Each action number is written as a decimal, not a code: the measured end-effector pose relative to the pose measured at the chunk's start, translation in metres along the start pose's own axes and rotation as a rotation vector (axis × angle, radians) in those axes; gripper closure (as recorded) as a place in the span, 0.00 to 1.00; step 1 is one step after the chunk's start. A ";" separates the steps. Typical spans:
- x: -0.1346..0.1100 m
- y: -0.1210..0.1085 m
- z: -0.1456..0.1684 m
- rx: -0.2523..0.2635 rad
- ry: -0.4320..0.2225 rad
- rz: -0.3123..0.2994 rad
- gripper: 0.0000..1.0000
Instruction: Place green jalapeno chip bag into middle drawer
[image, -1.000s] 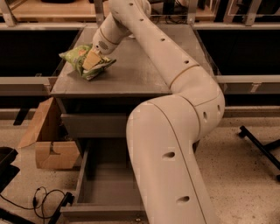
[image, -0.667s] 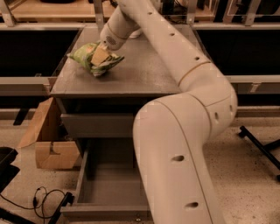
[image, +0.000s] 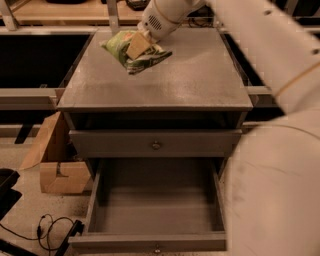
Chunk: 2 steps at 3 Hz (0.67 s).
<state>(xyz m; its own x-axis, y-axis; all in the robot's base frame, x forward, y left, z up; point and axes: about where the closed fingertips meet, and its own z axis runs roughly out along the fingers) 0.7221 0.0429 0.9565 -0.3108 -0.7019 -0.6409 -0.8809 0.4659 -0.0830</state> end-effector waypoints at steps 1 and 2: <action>0.009 0.042 -0.080 0.056 -0.065 0.140 1.00; 0.010 0.127 -0.144 0.037 -0.131 0.202 1.00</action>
Offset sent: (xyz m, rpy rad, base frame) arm -0.3654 -0.0338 -0.1149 -0.0664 0.4678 -0.1993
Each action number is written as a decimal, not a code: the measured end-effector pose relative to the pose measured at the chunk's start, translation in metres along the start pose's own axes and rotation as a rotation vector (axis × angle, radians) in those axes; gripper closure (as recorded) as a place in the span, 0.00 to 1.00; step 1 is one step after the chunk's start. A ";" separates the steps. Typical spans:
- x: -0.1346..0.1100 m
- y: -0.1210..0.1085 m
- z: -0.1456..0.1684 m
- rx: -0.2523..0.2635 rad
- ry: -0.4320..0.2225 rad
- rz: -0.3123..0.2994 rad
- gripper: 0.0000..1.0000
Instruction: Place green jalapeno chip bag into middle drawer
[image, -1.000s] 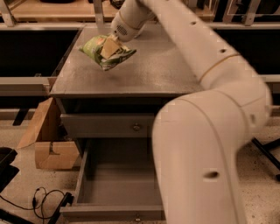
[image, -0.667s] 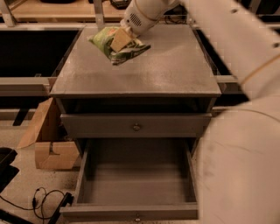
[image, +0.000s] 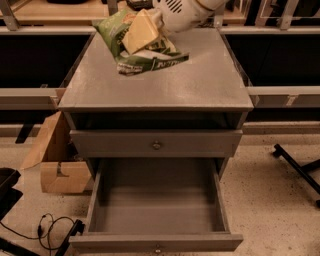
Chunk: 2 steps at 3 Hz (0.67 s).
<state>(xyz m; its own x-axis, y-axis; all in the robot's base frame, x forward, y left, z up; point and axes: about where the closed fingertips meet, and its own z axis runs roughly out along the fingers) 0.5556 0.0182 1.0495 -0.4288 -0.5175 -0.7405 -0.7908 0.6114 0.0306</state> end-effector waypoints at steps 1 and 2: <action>0.020 0.090 -0.018 -0.086 -0.030 0.027 1.00; 0.074 0.133 0.005 -0.173 -0.002 0.121 1.00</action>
Offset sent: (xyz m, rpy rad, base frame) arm -0.2341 0.0149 -0.4398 -0.0945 0.9053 -0.0302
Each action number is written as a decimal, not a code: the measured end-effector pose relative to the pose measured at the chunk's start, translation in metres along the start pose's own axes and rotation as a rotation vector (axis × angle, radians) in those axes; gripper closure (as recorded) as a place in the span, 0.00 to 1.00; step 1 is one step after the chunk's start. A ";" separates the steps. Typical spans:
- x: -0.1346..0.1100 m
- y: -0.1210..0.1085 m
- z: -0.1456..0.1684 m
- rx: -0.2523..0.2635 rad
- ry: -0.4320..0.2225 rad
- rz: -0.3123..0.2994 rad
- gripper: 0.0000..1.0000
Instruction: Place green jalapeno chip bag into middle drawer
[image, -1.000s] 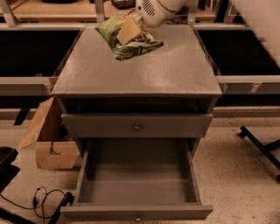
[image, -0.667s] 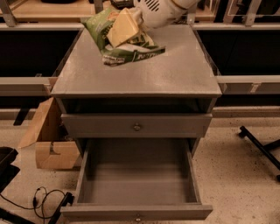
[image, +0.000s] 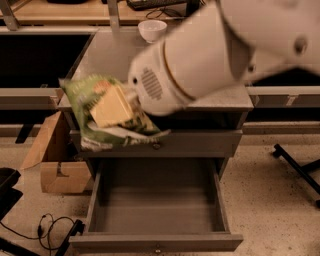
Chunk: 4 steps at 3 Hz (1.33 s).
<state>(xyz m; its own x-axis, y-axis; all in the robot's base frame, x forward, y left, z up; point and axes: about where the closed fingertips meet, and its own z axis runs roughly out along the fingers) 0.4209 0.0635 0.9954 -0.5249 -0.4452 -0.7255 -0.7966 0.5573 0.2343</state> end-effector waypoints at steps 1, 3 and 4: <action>0.085 -0.028 0.068 -0.060 0.109 0.184 1.00; 0.106 -0.041 0.078 -0.034 0.123 0.233 1.00; 0.073 -0.056 0.075 -0.018 -0.014 0.244 1.00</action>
Offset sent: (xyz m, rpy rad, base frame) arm -0.0014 -0.0050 -0.0863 0.0109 0.1699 -0.0424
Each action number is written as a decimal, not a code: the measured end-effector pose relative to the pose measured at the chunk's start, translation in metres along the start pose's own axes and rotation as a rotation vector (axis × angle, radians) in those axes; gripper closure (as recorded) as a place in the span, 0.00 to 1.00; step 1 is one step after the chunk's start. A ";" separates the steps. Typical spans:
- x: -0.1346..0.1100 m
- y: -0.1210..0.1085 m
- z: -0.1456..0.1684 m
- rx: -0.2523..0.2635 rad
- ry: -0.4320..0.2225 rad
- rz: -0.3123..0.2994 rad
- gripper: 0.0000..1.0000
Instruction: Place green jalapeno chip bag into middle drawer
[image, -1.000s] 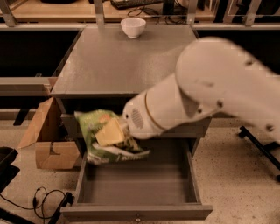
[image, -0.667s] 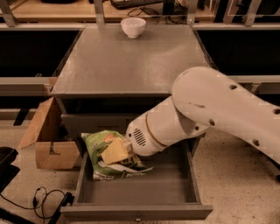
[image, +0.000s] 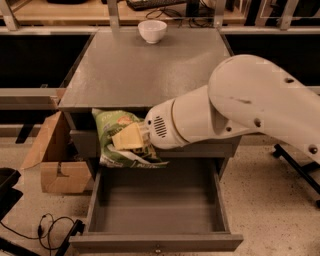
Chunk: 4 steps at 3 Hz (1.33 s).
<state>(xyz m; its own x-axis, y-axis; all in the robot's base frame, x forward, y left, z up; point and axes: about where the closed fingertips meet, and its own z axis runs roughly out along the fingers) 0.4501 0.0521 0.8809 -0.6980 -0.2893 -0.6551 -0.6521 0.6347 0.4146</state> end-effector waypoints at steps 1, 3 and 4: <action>-0.015 -0.003 -0.001 0.010 -0.056 0.000 1.00; 0.012 -0.025 0.032 0.031 -0.018 0.027 1.00; 0.068 -0.074 0.087 0.085 0.040 0.082 1.00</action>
Offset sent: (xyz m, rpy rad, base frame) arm 0.0115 0.0016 0.0093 0.0300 -0.0388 -0.0295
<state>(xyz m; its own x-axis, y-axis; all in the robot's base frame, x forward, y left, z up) 0.4767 0.0476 0.7503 -0.7601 -0.2612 -0.5950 -0.5663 0.7152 0.4096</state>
